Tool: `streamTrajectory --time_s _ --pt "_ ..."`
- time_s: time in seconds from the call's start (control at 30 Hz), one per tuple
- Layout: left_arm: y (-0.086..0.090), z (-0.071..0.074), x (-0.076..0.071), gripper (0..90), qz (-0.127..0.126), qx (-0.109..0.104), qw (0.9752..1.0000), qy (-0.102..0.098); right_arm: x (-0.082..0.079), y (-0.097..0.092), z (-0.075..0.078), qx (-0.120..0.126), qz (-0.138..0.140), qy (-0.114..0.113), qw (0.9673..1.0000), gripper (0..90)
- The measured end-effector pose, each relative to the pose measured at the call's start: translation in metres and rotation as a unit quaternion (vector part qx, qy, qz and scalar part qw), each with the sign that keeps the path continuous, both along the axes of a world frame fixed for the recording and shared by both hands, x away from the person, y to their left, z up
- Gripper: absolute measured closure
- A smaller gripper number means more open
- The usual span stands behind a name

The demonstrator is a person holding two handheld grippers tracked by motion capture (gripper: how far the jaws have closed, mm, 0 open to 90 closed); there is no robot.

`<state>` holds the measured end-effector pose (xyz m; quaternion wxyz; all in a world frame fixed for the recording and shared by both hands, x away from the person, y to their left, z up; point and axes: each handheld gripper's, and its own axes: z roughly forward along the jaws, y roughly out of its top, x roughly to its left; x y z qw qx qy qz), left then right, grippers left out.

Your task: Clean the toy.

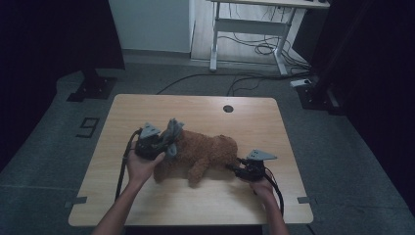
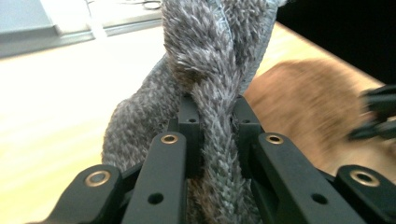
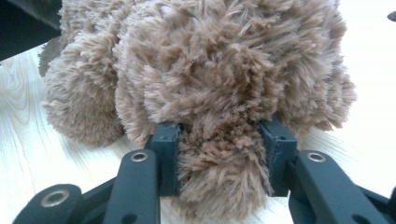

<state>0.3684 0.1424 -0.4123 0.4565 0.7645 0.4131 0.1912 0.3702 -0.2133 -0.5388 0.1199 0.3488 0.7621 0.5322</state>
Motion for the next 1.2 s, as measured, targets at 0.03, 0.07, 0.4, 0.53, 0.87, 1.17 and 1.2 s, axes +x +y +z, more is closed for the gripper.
streamTrajectory --time_s 0.03,0.07,0.4,0.53,0.87,1.17,1.2 --pt "-0.012 0.005 0.003 78.3 -0.011 0.006 0.9999 -0.001 0.000 0.000 0.000 0.000 0.000 0.000 1.0000 58.2" --pt "-0.023 0.008 0.005 78.3 -0.021 0.012 0.9997 0.000 0.000 0.000 0.000 0.000 -0.001 0.000 1.0000 58.2" --pt "-0.175 -0.019 0.022 78.0 -0.134 0.118 0.9826 0.051 -0.001 0.000 0.000 -0.005 0.001 0.001 1.0000 58.1" --pt "-0.187 -0.027 0.029 78.1 -0.131 0.115 0.9827 0.062 0.000 -0.003 -0.002 -0.006 -0.007 0.011 0.9999 58.2" --pt "-0.140 -0.025 0.051 78.3 -0.068 0.112 0.9885 0.075 0.001 -0.001 -0.003 -0.003 -0.014 0.009 0.9999 59.3" --pt "-0.097 -0.018 0.054 78.2 -0.032 0.094 0.9924 0.072 0.000 0.002 -0.002 -0.008 -0.006 0.003 0.9999 59.6" --pt "-0.094 -0.016 0.054 78.2 -0.028 0.095 0.9925 0.072 -0.001 0.002 -0.002 -0.009 -0.006 0.004 0.9999 59.6"
